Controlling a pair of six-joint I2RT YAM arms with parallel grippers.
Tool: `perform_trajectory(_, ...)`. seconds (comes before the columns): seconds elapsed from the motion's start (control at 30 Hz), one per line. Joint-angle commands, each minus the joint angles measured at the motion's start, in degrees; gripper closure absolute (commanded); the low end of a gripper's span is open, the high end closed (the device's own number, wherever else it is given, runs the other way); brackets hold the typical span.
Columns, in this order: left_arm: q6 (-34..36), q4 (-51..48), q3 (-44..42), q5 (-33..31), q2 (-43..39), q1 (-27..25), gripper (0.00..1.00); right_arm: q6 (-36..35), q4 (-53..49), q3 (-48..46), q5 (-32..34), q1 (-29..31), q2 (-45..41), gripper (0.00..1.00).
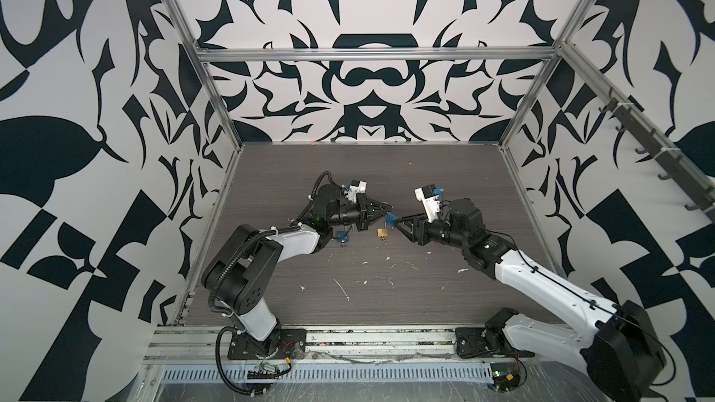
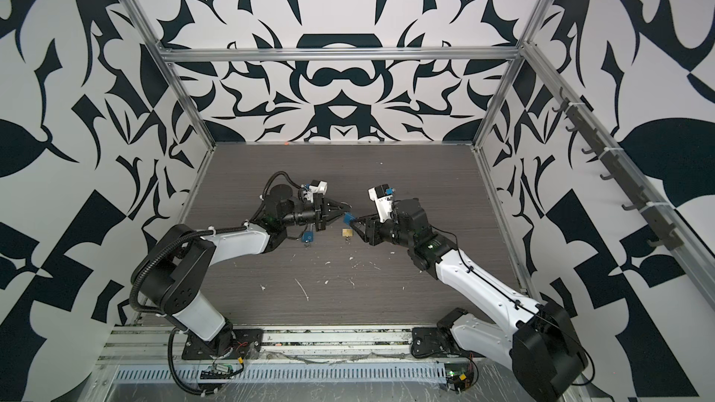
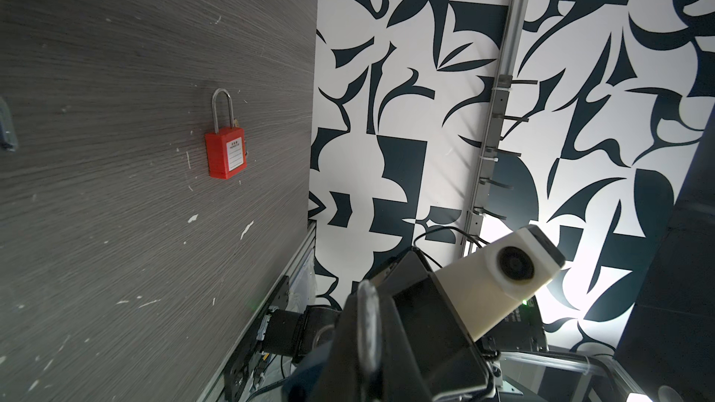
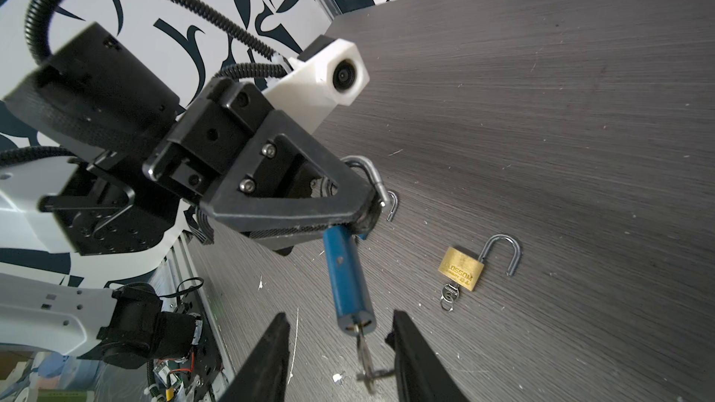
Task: Lock with the key
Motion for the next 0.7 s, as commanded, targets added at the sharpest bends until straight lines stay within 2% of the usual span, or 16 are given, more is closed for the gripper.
perform_trajectory(0.0,-1.0,2.9,1.4,0.5,-1.2,-0.1,1.00,-1.3,2.0,1.9,-0.1,0.7,0.3,0.58)
perform_trajectory(0.67,-3.3,7.3,1.0,1.3,0.8,-0.4,1.00,0.7,5.7,3.5,-0.4,1.1,2.9,0.68)
